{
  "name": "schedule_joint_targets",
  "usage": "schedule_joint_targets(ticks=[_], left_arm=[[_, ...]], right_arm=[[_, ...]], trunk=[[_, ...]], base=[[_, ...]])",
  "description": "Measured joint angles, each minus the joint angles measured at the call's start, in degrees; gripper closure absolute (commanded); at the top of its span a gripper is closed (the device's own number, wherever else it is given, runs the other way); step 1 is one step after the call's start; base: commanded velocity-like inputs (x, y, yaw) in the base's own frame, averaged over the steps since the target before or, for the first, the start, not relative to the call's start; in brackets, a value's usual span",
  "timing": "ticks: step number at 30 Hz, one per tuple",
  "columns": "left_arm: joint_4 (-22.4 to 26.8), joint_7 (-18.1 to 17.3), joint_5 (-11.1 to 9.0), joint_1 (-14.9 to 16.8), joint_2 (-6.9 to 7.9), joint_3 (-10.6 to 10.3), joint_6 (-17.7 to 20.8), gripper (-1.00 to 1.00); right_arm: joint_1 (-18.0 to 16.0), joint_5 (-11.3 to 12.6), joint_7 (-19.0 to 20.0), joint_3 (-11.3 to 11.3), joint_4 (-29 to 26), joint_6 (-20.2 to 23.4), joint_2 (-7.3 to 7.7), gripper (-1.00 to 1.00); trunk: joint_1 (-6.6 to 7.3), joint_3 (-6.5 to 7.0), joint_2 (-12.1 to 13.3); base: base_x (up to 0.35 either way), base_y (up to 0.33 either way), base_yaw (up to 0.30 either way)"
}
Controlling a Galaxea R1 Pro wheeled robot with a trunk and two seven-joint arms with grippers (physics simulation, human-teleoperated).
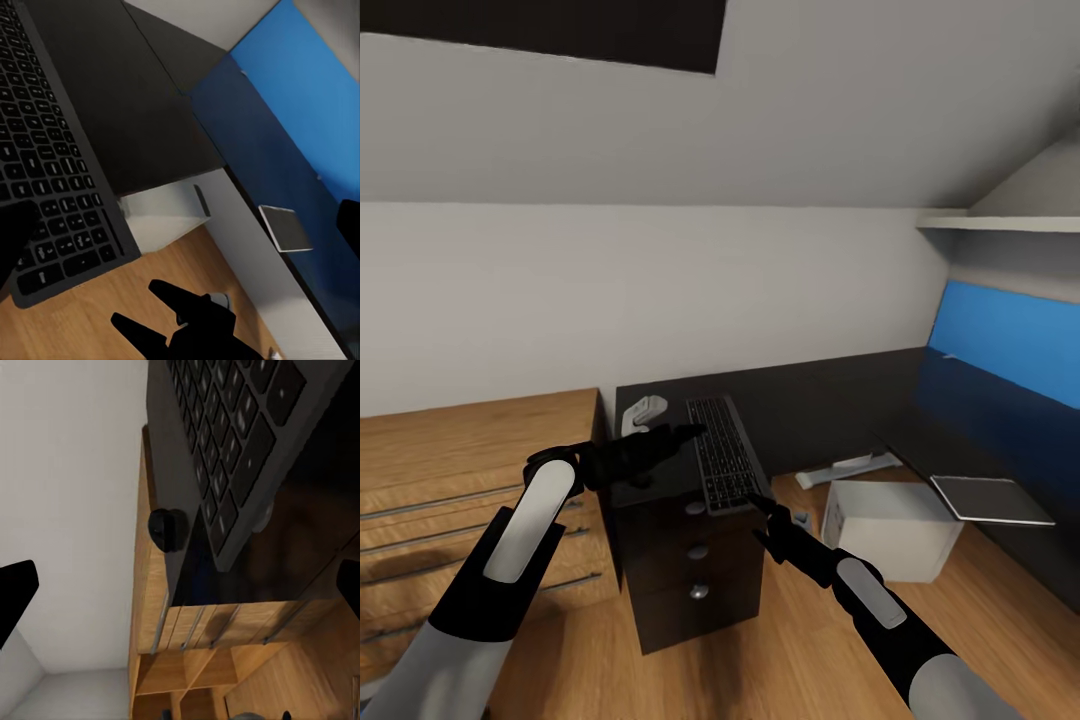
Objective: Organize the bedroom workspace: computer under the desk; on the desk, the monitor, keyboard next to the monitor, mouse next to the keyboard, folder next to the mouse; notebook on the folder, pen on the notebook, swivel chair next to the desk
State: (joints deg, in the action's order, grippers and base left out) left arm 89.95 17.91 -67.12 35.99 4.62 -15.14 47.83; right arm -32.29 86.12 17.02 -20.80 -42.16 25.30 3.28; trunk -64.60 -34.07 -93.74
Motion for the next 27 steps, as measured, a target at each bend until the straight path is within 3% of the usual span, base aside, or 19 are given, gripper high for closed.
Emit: schedule_joint_targets(ticks=[10,19,25,27], left_arm=[[-0.03,0.02,-0.09,0.01,-0.13,-0.13,0.12,-1.0],[-0.32,0.2,-0.09,0.01,-0.24,-0.8,0.06,-1.0],[-0.35,0.54,0.34,0.01,-0.25,-3.8,0.0,-1.0],[-0.35,2.51,1.97,0.0,-0.27,-5.43,-0.06,-1.0]], right_arm=[[0.0,0.01,-0.01,0.01,-0.04,-0.15,0.0,-1.0],[0.0,0.0,0.0,0.0,-0.04,-0.23,0.0,-1.0],[0.0,-0.11,0.01,0.0,0.23,-2.57,0.0,-1.0],[0.0,-0.29,-0.07,0.01,1.17,-6.26,0.02,-1.0]], trunk=[[2.18,1.79,4.01],[4.18,3.41,7.62],[5.5,4.49,10.03],[5.94,4.85,10.83]], base=[[-0.269,-0.048,0.0],[-0.069,-0.031,0.0],[-0.007,-0.003,0.0],[-0.001,0.0,0.0]])
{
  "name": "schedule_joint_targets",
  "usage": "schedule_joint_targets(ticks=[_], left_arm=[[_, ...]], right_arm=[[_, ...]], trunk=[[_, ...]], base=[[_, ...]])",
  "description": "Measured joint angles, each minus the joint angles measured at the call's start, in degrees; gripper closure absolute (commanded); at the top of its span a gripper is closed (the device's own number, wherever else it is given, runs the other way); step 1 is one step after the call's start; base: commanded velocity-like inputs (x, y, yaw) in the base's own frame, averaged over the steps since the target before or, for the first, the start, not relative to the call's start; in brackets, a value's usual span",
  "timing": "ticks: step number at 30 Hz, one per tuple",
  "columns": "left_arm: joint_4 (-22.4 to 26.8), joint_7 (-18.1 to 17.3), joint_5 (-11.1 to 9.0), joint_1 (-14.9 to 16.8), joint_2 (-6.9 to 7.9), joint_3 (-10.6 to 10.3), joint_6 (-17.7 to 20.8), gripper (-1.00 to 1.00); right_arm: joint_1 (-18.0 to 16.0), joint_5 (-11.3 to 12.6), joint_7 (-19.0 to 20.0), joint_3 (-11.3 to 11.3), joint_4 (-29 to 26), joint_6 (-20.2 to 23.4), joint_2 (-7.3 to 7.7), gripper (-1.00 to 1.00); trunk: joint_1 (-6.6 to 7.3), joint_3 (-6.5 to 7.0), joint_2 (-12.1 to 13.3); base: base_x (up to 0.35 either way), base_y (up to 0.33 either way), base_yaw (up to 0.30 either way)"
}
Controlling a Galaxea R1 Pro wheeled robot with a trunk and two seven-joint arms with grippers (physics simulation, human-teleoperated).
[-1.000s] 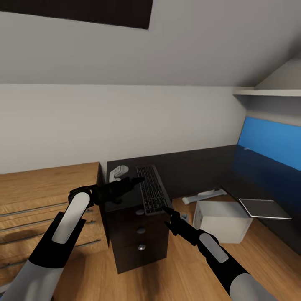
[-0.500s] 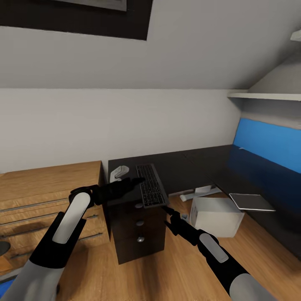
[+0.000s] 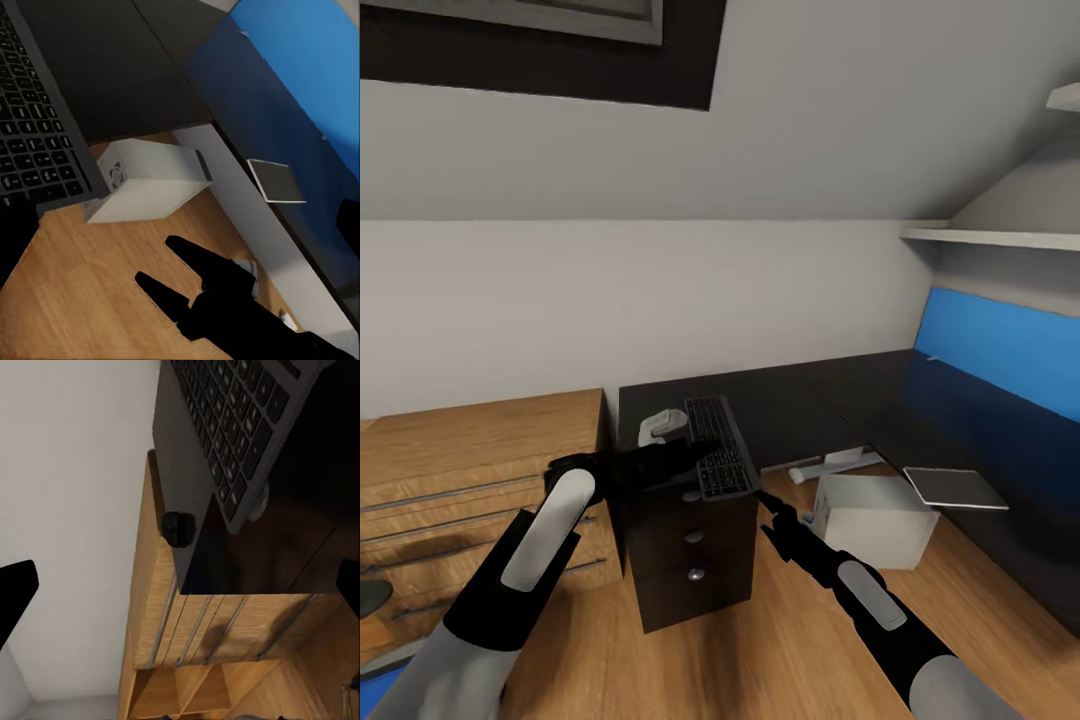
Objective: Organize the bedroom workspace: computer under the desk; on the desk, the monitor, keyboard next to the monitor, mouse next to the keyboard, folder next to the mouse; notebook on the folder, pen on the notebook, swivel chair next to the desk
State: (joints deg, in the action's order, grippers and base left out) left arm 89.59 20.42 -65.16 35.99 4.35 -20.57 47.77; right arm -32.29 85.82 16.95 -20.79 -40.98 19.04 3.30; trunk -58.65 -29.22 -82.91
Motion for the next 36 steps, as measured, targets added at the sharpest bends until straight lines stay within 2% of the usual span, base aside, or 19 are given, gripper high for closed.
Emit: schedule_joint_targets(ticks=[4,9,12,17,18,20,23,24,26,27,34,36], left_arm=[[0.0,3.57,1.36,0.03,-0.14,-0.45,-0.04,-1.0],[-0.02,5.19,1.37,0.02,-0.37,-0.57,-0.14,-1.0],[-0.22,5.59,1.34,0.0,-2.13,-0.38,-0.19,-1.0],[-0.36,6.54,1.6,0.01,-5.42,0.17,-0.3,-1.0],[-0.38,7.72,1.67,0.0,-6.32,0.22,-0.3,-1.0],[-0.43,9.6,1.7,0.0,-6.96,0.16,-0.28,-1.0],[-0.79,13.16,1.62,0.0,-7.54,-0.51,-0.28,-1.0],[-1.4,15.52,1.56,-0.01,-7.74,-1.26,-0.33,-1.0],[-2.31,17.54,1.5,0.01,-7.85,-2.01,-0.36,-1.0],[-3.48,18.91,1.5,0.0,-7.9,-2.52,-0.37,-1.0],[-10.15,21.31,1.56,0.0,-7.87,-3.57,-0.43,-1.0],[-13.68,21.51,1.64,-0.01,-7.77,-4.17,-0.49,-1.0]], right_arm=[[0.0,-0.13,-0.44,-0.01,1.12,-2.95,0.0,-1.0],[0.0,-1.05,-1.53,-0.27,2.72,-7.54,-0.02,-1.0],[0.0,-3.28,-1.93,-0.51,4.66,-10.8,-0.01,-1.0],[0.0,-7.8,-1.91,-0.56,9.21,-14.37,-0.08,-1.0],[0.01,-9.53,-1.87,-0.58,10.99,-15.3,-0.12,-1.0],[0.0,-11.08,-1.84,-0.6,12.68,-16.08,-0.16,-1.0],[0.01,-12.97,-1.82,-0.63,15.02,-17.26,-0.2,-1.0],[0.04,-14.18,-1.81,-0.61,16.63,-18.19,-0.19,-1.0],[0.06,-15.59,-1.81,-0.54,18.54,-19.33,-0.19,-1.0],[0.08,-17.17,-1.81,-0.44,20.72,-20.65,-0.18,-1.0],[0.09,-24.95,-1.99,-0.52,31.48,-28.37,-0.3,-1.0],[0.09,-27.56,-2.11,-0.6,35.07,-31.62,-0.5,-1.0]], trunk=[[0.88,0.72,1.61],[1.98,1.62,3.61],[2.64,2.16,4.82],[3.73,3.05,6.82],[3.95,3.23,7.22],[4.39,3.59,8.03],[5.05,4.13,9.23],[5.27,4.31,9.63],[5.71,4.67,10.43],[5.93,4.85,10.84],[7.47,6.11,13.65],[7.91,6.47,14.45]], base=[[0.0,0.0,0.0],[0.0,0.0,0.0],[0.0,0.0,0.0],[0.0,0.0,0.0],[0.0,0.0,0.0],[0.0,0.0,0.0],[0.0,0.0,0.0],[0.0,0.0,0.0],[0.0,0.0,0.0],[0.0,0.0,0.0],[0.0,0.0,0.0],[0.0,0.0,0.0]])
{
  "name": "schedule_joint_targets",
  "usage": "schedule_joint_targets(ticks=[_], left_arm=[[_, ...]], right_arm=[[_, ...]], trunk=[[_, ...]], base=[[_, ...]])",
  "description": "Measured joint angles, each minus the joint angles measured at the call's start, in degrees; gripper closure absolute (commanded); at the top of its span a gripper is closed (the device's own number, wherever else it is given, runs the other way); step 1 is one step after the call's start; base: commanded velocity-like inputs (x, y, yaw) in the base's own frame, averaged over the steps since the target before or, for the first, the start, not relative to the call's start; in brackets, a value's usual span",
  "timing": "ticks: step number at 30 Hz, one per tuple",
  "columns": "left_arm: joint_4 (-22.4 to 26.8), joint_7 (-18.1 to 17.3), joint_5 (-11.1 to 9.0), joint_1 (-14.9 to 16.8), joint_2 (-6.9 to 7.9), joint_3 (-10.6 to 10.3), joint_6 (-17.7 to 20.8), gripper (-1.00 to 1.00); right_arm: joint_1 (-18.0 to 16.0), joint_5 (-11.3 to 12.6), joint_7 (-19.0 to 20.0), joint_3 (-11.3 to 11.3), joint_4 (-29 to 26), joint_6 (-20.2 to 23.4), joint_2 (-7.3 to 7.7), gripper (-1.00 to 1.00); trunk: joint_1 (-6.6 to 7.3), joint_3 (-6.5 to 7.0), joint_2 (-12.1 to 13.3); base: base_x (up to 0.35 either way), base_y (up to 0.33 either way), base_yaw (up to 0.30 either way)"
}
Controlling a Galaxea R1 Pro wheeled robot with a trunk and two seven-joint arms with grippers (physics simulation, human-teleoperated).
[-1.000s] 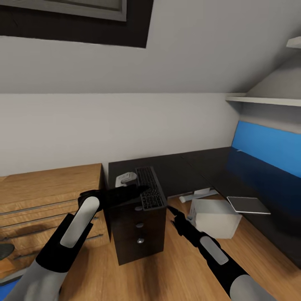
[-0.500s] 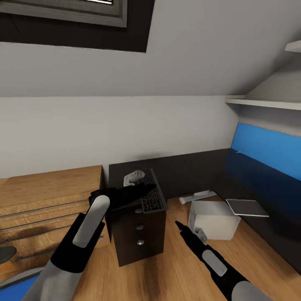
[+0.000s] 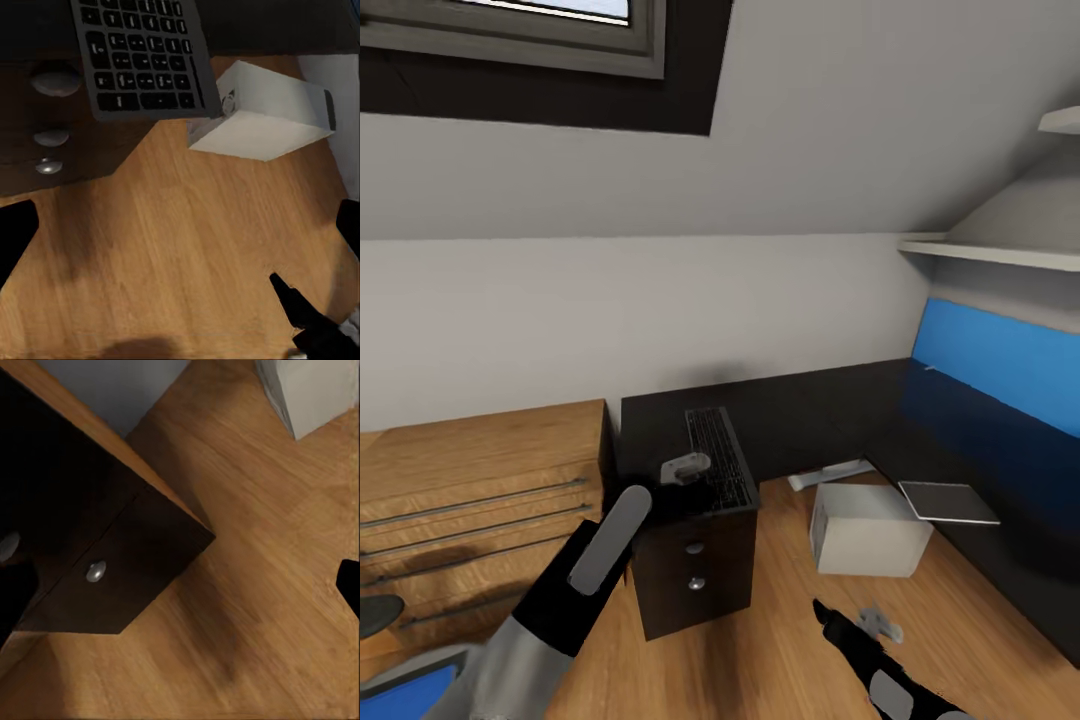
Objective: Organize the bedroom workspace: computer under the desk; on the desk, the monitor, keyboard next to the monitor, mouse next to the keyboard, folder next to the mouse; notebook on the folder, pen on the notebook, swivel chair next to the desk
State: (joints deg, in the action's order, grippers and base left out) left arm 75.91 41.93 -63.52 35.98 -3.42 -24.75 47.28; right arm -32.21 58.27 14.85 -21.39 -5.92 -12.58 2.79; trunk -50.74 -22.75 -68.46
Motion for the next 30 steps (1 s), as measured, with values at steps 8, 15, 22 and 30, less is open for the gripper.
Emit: schedule_joint_targets(ticks=[8,15,22,30], left_arm=[[-10.84,-0.33,0.24,-2.07,2.38,-3.86,-3.31,-1.0],[-12.1,-0.14,-0.06,-4.61,7.09,-19.87,-18.27,-1.0],[-16.42,0.17,-1.0,-4.93,9.98,-38.61,-36.89,-1.0],[-23.0,-1.35,-1.91,-5.12,8.7,-41.54,-41.63,-1.0]], right_arm=[[2.47,-7.49,-0.29,0.04,6.47,-5.9,-1.2,-1.0],[4.0,-10.22,-0.44,0.04,6.83,-6.36,-0.36,-1.0],[4.24,-11.51,-0.32,0.05,6.86,-6.42,1.03,-1.0],[4.7,-12.76,-1.58,-0.06,6.58,-7.38,1.17,-1.0]], trunk=[[1.76,1.44,3.21],[3.3,2.7,6.02],[4.84,3.95,8.83],[5.71,4.67,10.44]], base=[[0.0,0.0,0.0],[0.0,0.0,0.0],[0.0,0.0,0.0],[0.0,0.0,0.0]])
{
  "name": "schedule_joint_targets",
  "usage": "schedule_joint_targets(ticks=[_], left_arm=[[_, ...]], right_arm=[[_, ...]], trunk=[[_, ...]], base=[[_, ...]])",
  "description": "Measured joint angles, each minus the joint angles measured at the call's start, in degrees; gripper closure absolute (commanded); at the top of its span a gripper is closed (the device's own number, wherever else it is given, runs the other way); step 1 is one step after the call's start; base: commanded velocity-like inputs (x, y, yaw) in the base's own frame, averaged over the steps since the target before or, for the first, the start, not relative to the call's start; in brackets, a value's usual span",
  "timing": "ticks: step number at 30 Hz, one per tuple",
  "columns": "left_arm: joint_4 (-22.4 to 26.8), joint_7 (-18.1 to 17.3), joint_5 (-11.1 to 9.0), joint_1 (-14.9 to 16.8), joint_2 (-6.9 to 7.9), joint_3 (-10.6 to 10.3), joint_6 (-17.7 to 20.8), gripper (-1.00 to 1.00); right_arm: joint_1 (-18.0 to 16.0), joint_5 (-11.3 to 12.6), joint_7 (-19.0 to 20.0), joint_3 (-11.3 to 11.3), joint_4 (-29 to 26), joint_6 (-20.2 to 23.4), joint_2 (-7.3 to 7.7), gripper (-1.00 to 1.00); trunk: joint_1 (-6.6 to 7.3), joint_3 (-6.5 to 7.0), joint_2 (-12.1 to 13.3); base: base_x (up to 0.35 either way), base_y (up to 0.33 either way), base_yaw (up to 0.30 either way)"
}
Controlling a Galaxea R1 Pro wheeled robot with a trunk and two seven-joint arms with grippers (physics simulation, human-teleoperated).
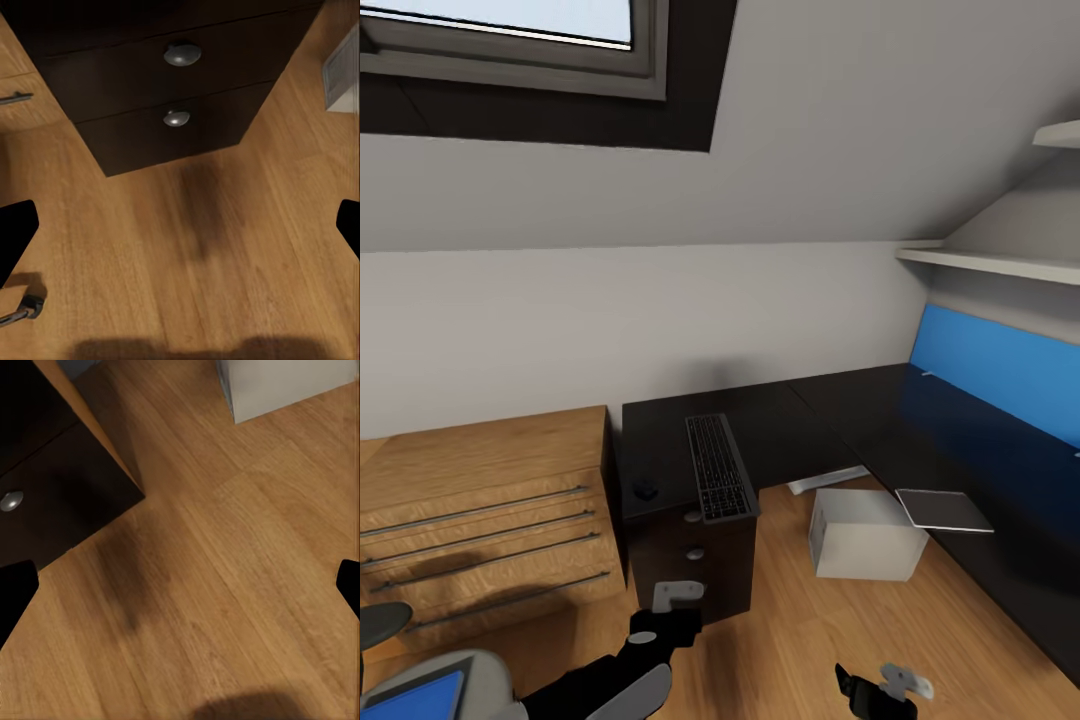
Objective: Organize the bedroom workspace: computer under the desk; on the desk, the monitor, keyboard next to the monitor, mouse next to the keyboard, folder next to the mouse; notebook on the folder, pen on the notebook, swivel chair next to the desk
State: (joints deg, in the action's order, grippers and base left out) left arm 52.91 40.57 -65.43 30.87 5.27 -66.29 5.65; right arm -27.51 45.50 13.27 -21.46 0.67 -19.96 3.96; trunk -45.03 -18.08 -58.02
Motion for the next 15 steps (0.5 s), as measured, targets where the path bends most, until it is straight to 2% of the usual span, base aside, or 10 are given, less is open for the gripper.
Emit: schedule_joint_targets(ticks=[2,9,15], left_arm=[[0.0,-0.14,0.62,-0.02,-0.64,0.3,0.39,-1.0],[2.26,2.12,1.04,-0.24,-0.25,0.86,0.86,-1.0],[4.19,2.98,0.87,-0.27,-0.26,0.89,0.97,-1.0]], right_arm=[[-0.55,0.42,0.24,0.0,0.14,0.04,0.1,-1.0],[-0.98,0.78,1.15,-0.27,0.2,-1.64,2.02,-1.0],[-1.0,0.74,1.12,-0.33,0.28,-2.3,2.11,-1.0]], trunk=[[-0.43,-0.35,-0.79],[-1.97,-1.61,-3.6],[-3.29,-2.69,-6.01]], base=[[0.0,0.0,0.0],[0.0,0.0,0.0],[0.0,0.0,0.0]])
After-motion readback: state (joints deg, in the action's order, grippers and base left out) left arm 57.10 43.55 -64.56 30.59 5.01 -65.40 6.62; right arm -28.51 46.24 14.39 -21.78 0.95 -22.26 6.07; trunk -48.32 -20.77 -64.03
